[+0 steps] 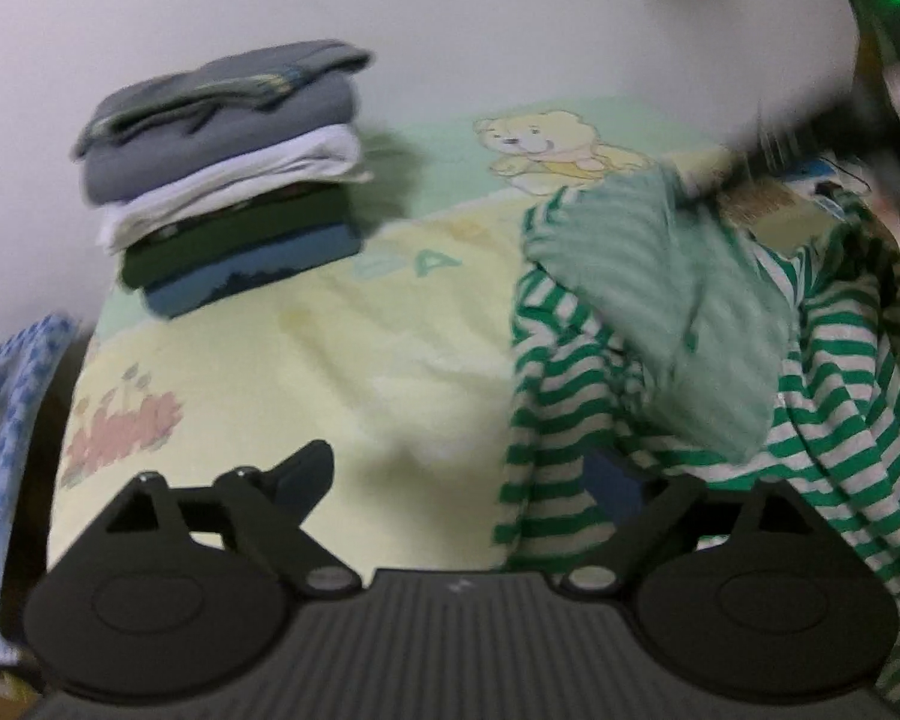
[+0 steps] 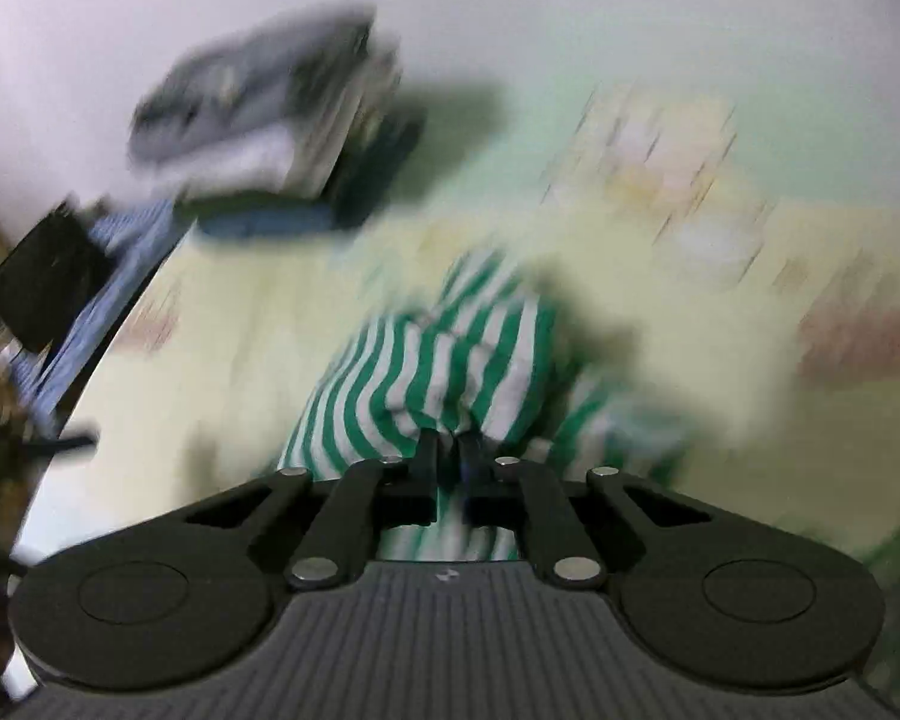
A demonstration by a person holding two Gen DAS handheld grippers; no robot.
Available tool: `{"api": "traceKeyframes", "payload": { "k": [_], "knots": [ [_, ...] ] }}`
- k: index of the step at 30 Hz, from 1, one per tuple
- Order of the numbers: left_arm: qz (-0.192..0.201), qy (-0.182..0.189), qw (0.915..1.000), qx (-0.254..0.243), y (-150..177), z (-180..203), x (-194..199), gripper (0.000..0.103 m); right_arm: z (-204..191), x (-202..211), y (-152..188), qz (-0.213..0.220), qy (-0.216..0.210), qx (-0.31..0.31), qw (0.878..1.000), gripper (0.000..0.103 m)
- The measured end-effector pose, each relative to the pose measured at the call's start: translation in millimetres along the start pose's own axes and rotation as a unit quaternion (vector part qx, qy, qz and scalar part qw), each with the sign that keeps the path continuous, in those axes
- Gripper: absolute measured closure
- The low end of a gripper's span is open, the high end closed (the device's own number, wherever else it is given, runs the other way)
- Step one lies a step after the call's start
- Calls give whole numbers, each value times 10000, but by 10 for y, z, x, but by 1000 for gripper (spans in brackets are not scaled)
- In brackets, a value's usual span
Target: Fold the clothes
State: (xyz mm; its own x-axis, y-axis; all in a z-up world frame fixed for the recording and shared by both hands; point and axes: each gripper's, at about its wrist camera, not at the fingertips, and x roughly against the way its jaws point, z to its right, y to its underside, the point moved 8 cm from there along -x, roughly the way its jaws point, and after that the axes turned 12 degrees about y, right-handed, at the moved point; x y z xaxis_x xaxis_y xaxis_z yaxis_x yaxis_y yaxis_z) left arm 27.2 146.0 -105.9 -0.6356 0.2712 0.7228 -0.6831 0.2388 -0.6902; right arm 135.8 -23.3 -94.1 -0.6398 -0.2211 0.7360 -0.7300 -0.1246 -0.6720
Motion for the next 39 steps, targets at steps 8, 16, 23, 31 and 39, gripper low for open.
{"api": "traceKeyframes", "payload": {
  "k": [8,16,23,31,39],
  "knots": [
    [-324,98,9983,-465,-200,183,-619,24,460,392,-958,1262,408,-554,9896,98],
    [-385,89,9992,102,-446,64,-984,75,855,477,-1455,1943,885,-1170,9699,99],
    [131,-176,9956,912,-548,-155,-582,85,1095,444,-1818,2306,1226,-1410,9549,103],
    [695,-974,9766,1787,-351,-695,340,87,577,-35,-1292,885,146,-733,9933,48],
    [-259,-1290,9684,2119,611,-807,413,74,239,-229,-396,-182,425,193,9987,34]
  ]
}}
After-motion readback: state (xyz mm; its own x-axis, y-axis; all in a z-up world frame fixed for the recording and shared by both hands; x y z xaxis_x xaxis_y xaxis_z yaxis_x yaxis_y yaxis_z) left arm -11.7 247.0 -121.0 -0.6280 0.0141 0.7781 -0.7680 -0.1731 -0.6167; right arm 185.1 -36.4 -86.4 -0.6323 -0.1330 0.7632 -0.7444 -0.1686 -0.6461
